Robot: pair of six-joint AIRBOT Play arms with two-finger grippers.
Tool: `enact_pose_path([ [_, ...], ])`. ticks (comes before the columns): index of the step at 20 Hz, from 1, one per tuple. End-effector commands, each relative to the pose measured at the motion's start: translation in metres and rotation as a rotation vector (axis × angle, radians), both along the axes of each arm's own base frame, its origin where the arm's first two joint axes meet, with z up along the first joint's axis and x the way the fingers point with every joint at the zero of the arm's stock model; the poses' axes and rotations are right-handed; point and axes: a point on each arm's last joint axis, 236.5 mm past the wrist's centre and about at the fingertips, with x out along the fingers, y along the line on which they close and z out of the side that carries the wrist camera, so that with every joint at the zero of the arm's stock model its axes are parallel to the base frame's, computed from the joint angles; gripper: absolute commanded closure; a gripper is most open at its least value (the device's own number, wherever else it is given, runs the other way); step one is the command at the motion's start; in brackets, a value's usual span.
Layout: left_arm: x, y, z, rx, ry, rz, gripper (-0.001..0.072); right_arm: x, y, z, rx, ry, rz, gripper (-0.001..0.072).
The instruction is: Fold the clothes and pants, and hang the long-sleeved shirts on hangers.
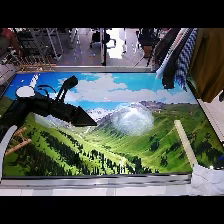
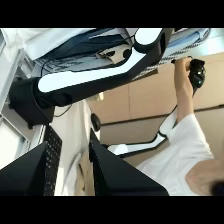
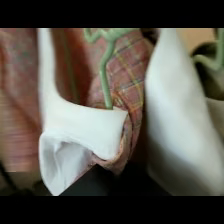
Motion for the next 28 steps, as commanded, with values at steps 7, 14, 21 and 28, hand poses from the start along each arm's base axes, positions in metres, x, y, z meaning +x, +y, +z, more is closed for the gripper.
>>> enact_pose_path([
  [7,-0.018,0.007,0.0,0.023,0.068,-0.069,0.0444,0.025,-0.015,0.005,-0.12,-0.199,0.141,0.0693],
  [14,-0.018,0.007,0.001,0.023,0.068,-0.069,0.0444,0.02,-0.002,-0.005,-0.045,-0.274,0.122,0.0557],
  [21,-0.018,0.007,0.0,0.023,0.068,-0.069,0.0443,0.082,0.092,0.113,-0.309,0.171,0.277,0.012],
  [28,-0.015,0.006,-0.003,0.023,0.072,-0.067,0.0444,0.219,0.178,0.104,-0.229,0.252,0.659,0.0075],
])
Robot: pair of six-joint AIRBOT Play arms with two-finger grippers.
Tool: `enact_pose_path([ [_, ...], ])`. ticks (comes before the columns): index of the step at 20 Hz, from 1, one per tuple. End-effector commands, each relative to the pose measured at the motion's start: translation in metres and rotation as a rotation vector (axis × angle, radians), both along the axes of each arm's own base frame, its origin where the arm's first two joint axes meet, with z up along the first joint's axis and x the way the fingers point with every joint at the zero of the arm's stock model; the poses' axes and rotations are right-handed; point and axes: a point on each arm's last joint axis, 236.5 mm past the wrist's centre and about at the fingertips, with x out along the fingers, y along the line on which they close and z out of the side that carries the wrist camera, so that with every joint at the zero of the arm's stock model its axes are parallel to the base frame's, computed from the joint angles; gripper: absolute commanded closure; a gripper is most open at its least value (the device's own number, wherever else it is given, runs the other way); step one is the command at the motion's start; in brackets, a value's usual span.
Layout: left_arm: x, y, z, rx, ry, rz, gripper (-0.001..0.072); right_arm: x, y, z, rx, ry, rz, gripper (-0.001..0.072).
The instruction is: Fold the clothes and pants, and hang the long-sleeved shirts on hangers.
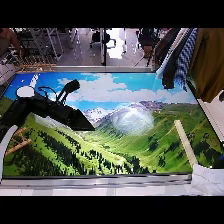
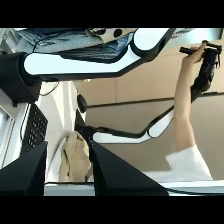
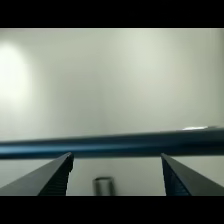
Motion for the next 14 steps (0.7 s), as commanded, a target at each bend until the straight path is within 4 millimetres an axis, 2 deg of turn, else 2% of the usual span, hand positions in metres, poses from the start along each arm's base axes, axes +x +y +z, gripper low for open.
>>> enact_pose_path([
  [1,0.003,0.0,-0.009,0.01,-0.009,-0.006,0.0447,0.11,0.057,-0.049,0.217,0.114,0.342,0.0083],
  [2,0.004,0.004,-0.025,0.062,-0.055,-0.018,0.0544,0.16,0.088,-0.085,0.322,0.206,0.497,0.0083],
  [3,0.009,0.018,-0.058,0.21,-0.09,-0.015,0.069,0.205,0.126,-0.127,0.417,0.326,0.649,0.0083],
  [4,0.018,0.046,-0.099,0.444,-0.08,0.03,0.069,0.245,0.177,-0.179,0.527,0.469,0.814,0.0083],
  [5,0.029,0.087,-0.134,0.718,-0.07,0.09,0.069,0.272,0.23,-0.234,0.642,0.615,0.95,0.0083],
  [6,0.045,0.144,-0.159,1.013,-0.117,0.164,0.069,0.285,0.28,-0.283,0.748,0.747,1.053,0.0083],
  [7,0.067,0.209,-0.161,1.299,-0.209,0.274,0.069,0.289,0.323,-0.328,0.822,0.882,1.121,0.0084],
  [8,0.091,0.258,-0.143,1.481,-0.331,0.412,0.0689,0.289,0.363,-0.368,0.86,1.013,1.166,0.0084],
  [9,0.116,0.29,-0.113,1.558,-0.478,0.577,0.0688,0.289,0.393,-0.399,0.874,1.11,1.196,0.0084],
  [10,0.136,0.304,-0.08,1.533,-0.616,0.724,0.0688,0.289,0.417,-0.425,0.866,1.189,1.212,0.0096],
  [11,0.15,0.308,-0.05,1.47,-0.723,0.838,0.0689,0.291,0.432,-0.446,0.843,1.253,1.21,0.0178],
  [13,0.165,0.315,0.003,1.354,-0.877,1.041,0.0689,0.298,0.45,-0.473,0.81,1.323,1.207,0.0328],
  [14,0.168,0.319,0.023,1.327,-0.939,1.095,0.0689,0.302,0.455,-0.481,0.803,1.334,1.209,0.0494],
])
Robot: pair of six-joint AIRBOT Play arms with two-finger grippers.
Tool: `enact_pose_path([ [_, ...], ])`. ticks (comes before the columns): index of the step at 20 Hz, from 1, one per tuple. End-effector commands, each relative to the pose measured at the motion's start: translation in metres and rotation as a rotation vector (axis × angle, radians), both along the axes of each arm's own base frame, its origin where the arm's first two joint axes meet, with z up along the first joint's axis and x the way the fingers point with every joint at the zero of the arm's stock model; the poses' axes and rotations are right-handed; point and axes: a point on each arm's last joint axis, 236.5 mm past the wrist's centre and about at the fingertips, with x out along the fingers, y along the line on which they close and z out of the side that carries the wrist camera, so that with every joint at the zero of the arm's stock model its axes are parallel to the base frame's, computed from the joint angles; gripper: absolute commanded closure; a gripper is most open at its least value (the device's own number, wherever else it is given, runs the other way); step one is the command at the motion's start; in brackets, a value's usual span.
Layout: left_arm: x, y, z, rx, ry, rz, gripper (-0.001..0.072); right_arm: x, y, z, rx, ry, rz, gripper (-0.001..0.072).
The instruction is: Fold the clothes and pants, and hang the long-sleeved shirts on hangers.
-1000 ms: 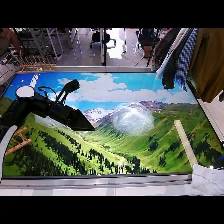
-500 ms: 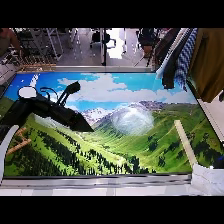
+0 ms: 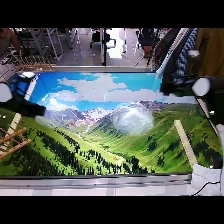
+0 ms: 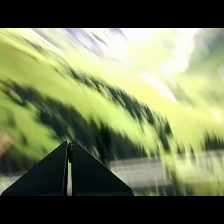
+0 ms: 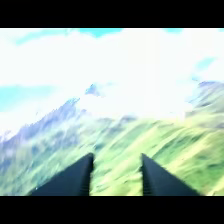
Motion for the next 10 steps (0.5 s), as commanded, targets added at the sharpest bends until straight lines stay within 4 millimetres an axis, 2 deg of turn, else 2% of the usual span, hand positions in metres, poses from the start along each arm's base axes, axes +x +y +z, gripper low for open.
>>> enact_pose_path([
  [1,0.029,0.055,0.1,0.142,-0.418,0.102,0.0689,-0.002,0.047,-0.055,-0.036,0.102,0.112,0.0682],
  [4,0.025,0.054,0.11,0.141,-0.447,0.101,0.0689,0.004,0.045,-0.051,-0.037,0.074,0.109,0.069],
  [10,0.029,0.054,0.104,0.142,-0.434,0.1,0.0689,0.004,0.048,-0.05,-0.027,0.072,0.111,0.0692],
])
